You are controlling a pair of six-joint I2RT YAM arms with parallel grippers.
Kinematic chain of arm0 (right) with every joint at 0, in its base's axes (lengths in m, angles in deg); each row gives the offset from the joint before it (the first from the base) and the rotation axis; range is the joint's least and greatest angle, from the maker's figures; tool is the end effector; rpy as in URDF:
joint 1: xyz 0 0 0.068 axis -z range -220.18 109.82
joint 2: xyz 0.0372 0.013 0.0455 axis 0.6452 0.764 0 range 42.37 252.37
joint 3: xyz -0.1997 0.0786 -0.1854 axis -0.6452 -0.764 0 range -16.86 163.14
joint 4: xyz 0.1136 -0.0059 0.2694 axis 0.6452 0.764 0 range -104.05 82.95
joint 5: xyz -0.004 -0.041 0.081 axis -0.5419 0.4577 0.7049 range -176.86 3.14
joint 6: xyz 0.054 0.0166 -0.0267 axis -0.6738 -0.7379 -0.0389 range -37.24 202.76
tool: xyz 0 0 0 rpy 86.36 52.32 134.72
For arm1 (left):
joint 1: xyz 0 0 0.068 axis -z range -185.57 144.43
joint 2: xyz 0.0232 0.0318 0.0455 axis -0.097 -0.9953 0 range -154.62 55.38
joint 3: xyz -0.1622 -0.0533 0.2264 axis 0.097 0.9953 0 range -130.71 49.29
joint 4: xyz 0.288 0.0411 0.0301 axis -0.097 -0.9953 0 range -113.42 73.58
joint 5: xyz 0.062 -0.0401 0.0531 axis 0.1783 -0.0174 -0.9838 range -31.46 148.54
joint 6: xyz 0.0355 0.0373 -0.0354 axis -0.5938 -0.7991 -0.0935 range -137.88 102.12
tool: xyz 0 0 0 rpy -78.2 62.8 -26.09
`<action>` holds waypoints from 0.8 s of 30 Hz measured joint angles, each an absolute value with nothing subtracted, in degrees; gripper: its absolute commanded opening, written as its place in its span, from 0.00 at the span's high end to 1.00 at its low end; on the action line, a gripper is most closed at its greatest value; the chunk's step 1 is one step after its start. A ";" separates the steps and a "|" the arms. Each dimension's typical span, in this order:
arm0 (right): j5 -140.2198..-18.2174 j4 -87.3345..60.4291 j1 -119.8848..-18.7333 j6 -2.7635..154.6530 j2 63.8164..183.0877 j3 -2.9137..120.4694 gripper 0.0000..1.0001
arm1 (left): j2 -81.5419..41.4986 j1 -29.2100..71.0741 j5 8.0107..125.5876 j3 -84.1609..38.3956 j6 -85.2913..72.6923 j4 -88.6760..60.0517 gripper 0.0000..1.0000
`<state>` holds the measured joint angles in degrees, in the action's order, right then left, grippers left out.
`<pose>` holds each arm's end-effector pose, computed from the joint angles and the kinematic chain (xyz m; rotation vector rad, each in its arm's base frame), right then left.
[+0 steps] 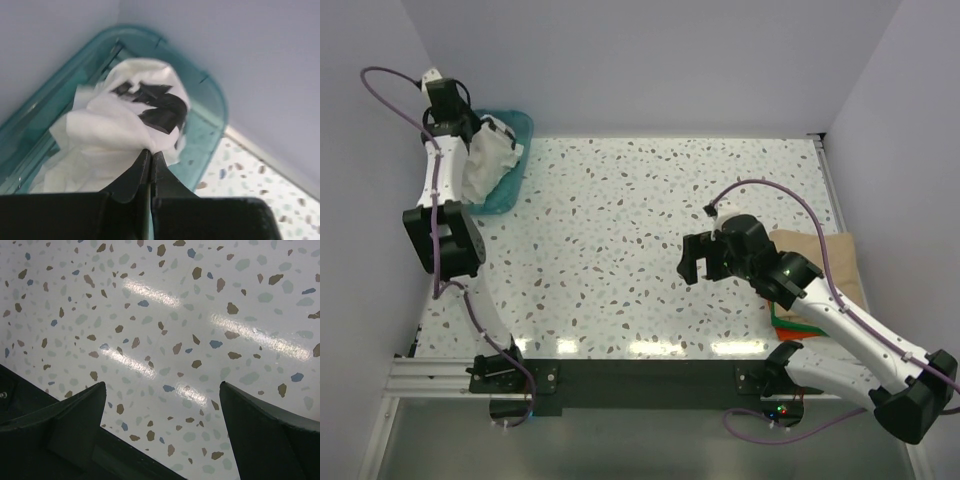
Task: Fold and stack the t-shirts
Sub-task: Grab the tshirt from the pile
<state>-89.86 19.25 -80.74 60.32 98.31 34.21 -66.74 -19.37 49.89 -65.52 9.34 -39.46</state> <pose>0.1865 0.1564 0.3026 -0.3319 2.2669 0.5303 0.5363 0.1392 0.3093 -0.8179 1.9277 0.0170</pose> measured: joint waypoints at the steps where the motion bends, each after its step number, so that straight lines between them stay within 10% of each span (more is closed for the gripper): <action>1: -89.86 19.12 -80.74 60.32 98.36 34.21 0.02 | -65.17 -19.33 50.64 -66.02 9.37 -39.11 1.00; 24: -92.58 16.74 -80.72 59.69 99.58 35.85 0.01 | -33.87 -3.63 66.50 -79.44 9.61 -30.33 1.00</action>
<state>-92.58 16.74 -80.72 59.69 99.58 35.85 -33.87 -3.63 66.50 -79.44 9.61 -30.33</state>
